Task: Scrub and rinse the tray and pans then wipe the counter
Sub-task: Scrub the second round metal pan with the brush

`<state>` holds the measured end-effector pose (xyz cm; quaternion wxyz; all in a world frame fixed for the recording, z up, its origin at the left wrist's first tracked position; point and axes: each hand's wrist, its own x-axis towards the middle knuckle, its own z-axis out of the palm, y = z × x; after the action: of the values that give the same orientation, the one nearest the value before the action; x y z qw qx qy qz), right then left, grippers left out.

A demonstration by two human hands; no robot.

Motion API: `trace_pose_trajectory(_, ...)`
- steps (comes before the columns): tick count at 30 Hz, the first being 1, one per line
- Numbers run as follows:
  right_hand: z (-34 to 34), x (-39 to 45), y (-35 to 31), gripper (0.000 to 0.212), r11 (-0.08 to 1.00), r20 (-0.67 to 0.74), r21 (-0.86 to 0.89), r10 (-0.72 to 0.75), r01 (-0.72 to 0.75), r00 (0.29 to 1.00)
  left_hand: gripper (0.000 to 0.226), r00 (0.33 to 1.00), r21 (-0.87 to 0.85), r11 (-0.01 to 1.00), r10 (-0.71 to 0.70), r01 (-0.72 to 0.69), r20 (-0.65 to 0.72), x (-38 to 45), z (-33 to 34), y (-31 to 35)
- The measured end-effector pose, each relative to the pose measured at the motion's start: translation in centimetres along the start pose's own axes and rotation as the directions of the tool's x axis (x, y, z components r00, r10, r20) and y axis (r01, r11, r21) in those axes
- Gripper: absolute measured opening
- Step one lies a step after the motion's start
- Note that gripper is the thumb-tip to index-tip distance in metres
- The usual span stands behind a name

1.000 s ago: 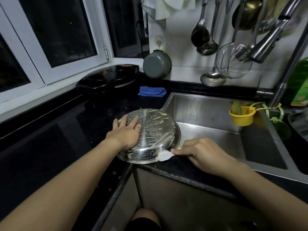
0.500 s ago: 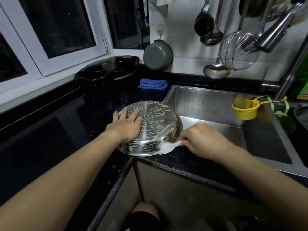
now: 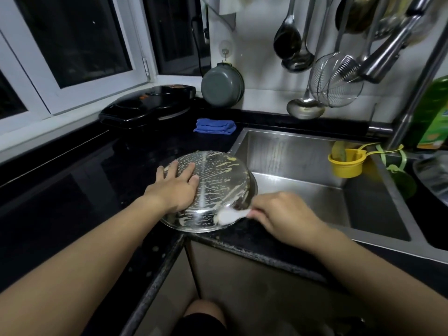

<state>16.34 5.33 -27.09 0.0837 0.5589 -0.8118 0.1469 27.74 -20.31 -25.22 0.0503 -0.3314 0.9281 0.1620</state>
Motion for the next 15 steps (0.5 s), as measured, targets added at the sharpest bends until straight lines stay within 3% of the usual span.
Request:
trace_pose_trajectory(2,0.9,0.0,-0.3,0.026,1.000,0.031,0.019,-0.007,0.006,0.999,0.058,1.000,0.001,1.000,-0.002,0.002,0.009,0.0,0.0,0.1)
trace_pose_trajectory(5,-0.1,-0.1,2.3,0.023,0.968,-0.124,0.104,0.240,-0.228,0.963,0.057,1.000,0.020,1.000,0.015,-0.015,0.027,-0.2,-0.1,-0.2)
trace_pose_trajectory(7,-1.4,-0.4,3.3,0.019,0.964,-0.126,0.101,0.257,-0.245,0.958,0.057,0.996,0.041,0.997,0.063,-0.066,0.065,-0.5,-0.4,-0.9)
trace_pose_trajectory(10,-2.8,-0.7,1.3,0.030,0.989,0.050,0.101,0.103,-0.108,0.993,0.056,0.982,0.099,0.982,0.149,-0.161,0.112,-1.1,-0.8,-2.1)
trace_pose_trajectory(12,-3.4,-0.5,-1.0,0.037,0.995,0.121,0.078,-0.068,0.059,0.990,0.055,0.979,0.115,0.978,0.158,-0.173,0.126,-0.9,-1.1,-2.4)
trace_pose_trajectory(14,-4.0,0.3,-2.2,0.042,0.977,0.202,-0.056,-0.189,0.204,0.961,0.055,0.982,0.108,0.981,0.151,-0.163,0.114,-0.5,-1.0,-1.9)
trace_pose_trajectory(15,-4.8,1.3,-1.9,0.044,0.963,0.218,-0.161,-0.181,0.218,0.959,0.055,0.984,0.098,0.982,0.152,-0.161,0.092,-0.4,-0.9,-1.6)
